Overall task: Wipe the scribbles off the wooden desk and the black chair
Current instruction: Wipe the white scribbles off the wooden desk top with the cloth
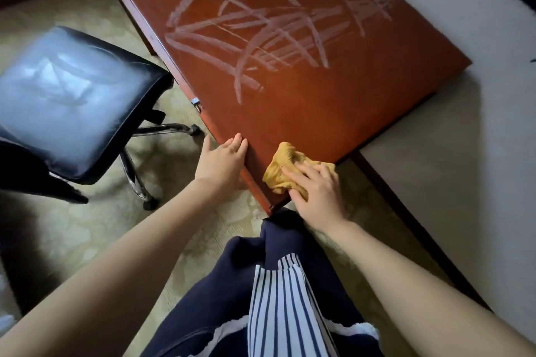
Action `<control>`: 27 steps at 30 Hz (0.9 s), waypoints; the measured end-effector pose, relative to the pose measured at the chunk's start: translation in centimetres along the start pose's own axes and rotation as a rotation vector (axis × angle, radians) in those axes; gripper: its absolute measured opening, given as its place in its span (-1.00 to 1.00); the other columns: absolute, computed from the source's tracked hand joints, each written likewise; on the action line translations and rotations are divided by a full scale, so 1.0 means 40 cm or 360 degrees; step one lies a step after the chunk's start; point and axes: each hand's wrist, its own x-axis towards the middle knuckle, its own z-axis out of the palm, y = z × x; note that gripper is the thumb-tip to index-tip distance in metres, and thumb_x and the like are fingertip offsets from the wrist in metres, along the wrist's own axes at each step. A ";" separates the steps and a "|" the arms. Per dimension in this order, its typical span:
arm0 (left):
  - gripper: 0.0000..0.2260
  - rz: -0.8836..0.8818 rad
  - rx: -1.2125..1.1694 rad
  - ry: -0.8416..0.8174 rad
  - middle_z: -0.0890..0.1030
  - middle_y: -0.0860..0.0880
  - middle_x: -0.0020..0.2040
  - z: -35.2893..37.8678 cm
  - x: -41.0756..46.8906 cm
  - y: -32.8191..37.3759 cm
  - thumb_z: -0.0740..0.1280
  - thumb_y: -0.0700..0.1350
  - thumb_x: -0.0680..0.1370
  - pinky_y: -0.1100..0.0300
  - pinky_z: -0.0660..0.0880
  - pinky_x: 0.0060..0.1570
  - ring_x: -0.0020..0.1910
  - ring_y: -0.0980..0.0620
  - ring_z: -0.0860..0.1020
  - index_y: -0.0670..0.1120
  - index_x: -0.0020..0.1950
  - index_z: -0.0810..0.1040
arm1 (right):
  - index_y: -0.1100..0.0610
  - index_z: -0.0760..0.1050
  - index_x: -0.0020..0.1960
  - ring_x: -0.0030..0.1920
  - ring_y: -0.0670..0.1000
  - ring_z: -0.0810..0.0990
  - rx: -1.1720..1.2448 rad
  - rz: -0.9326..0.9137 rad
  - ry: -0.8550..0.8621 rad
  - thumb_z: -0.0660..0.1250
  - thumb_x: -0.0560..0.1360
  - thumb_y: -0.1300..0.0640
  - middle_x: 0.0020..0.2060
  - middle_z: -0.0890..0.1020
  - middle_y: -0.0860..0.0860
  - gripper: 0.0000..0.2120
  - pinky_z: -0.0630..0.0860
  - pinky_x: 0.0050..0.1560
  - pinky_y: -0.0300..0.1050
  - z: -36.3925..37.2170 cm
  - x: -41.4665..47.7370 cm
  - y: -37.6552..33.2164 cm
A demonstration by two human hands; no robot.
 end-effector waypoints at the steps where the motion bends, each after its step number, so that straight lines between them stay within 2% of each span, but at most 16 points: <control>1: -0.32 0.0026 -0.0125 0.0061 0.02 -0.10 0.56 0.010 0.007 -0.008 0.26 0.03 0.56 -0.03 0.04 0.44 0.51 -0.01 0.13 -0.12 0.55 -0.01 | -0.05 0.54 0.25 0.17 0.00 0.35 0.0020 -0.0077 -0.0074 0.19 0.41 -0.03 0.21 0.58 -0.02 -0.57 0.26 0.21 -0.01 0.007 -0.015 -0.012; 3: -0.39 0.0060 -0.0423 0.0146 0.10 -0.11 0.55 0.027 0.017 -0.024 0.25 0.05 0.57 0.04 0.17 0.42 0.49 -0.04 0.19 -0.08 0.54 0.10 | -0.07 0.53 0.26 0.22 -0.02 0.32 0.0044 -0.0175 -0.0181 0.16 0.41 -0.05 0.24 0.56 -0.04 -0.55 0.19 0.27 -0.01 0.010 -0.025 -0.019; 7: -0.48 0.0086 -0.0901 0.0211 0.27 -0.10 0.49 0.032 0.019 -0.060 0.24 -0.20 0.54 0.11 0.22 0.41 0.46 -0.05 0.26 -0.11 0.50 0.24 | -0.10 0.52 0.27 0.23 0.01 0.39 -0.0013 -0.0401 -0.0323 0.13 0.45 -0.04 0.26 0.54 -0.08 -0.58 0.18 0.32 0.01 -0.012 0.021 -0.002; 9: -0.50 0.0086 -0.0917 0.0308 0.39 -0.15 0.41 0.035 0.019 -0.078 0.27 -0.27 0.51 0.07 0.23 0.41 0.41 -0.13 0.33 -0.17 0.46 0.30 | -0.10 0.53 0.26 0.20 0.01 0.39 -0.0074 -0.0544 -0.0373 0.12 0.47 -0.04 0.25 0.55 -0.08 -0.59 0.15 0.30 -0.05 -0.016 0.062 -0.001; 11: -0.48 0.0054 -0.0848 0.0374 0.42 -0.23 0.37 0.044 0.028 -0.095 0.28 -0.31 0.47 -0.05 0.25 0.40 0.39 -0.25 0.34 -0.24 0.43 0.31 | -0.11 0.53 0.25 0.19 -0.02 0.36 -0.0115 -0.0641 -0.0420 0.12 0.47 -0.05 0.25 0.55 -0.09 -0.60 0.13 0.25 -0.08 -0.013 0.112 -0.010; 14: -0.43 -0.0081 -0.0850 0.0357 0.25 -0.23 0.47 0.044 0.039 -0.108 0.22 -0.30 0.50 -0.06 0.18 0.43 0.46 -0.21 0.21 -0.25 0.50 0.17 | -0.14 0.52 0.25 0.19 -0.03 0.39 -0.0187 -0.0743 -0.0535 0.11 0.48 -0.09 0.26 0.54 -0.12 -0.60 0.15 0.25 -0.09 -0.005 0.190 -0.024; 16: -0.41 -0.0167 -0.0839 0.0320 0.13 -0.21 0.52 0.044 0.052 -0.120 0.20 -0.23 0.54 -0.05 0.14 0.44 0.50 -0.18 0.13 -0.23 0.53 0.05 | -0.16 0.51 0.26 0.20 0.01 0.47 -0.0240 -0.0807 -0.0634 0.09 0.48 -0.11 0.28 0.52 -0.13 -0.59 0.24 0.26 -0.04 -0.004 0.246 -0.033; 19: -0.33 -0.0278 -0.0800 0.0249 0.07 -0.19 0.54 0.045 0.086 -0.143 0.24 -0.11 0.54 -0.07 0.12 0.44 0.51 -0.18 0.08 -0.22 0.54 -0.03 | -0.18 0.47 0.30 0.22 0.05 0.51 -0.0311 -0.0921 -0.0721 0.08 0.49 -0.13 0.31 0.50 -0.10 -0.58 0.40 0.22 0.07 0.000 0.326 -0.043; 23: -0.36 -0.0470 -0.0767 0.0200 -0.04 -0.13 0.56 0.002 0.123 -0.146 0.13 0.05 0.61 -0.01 -0.01 0.48 0.54 -0.12 -0.04 -0.17 0.55 -0.11 | -0.19 0.43 0.33 0.22 0.05 0.50 -0.0441 -0.0964 -0.0715 0.03 0.48 -0.19 0.32 0.49 -0.09 -0.54 0.40 0.21 0.03 0.004 0.411 -0.055; 27: -0.40 -0.0579 -0.0842 0.0213 -0.05 -0.09 0.57 -0.048 0.158 -0.161 -0.01 0.13 0.64 0.03 -0.09 0.47 0.54 -0.06 -0.09 -0.14 0.56 -0.11 | -0.17 0.41 0.35 0.23 0.08 0.49 -0.0442 -0.0870 -0.0610 0.01 0.49 -0.19 0.32 0.49 -0.06 -0.52 0.39 0.22 0.02 0.008 0.506 -0.081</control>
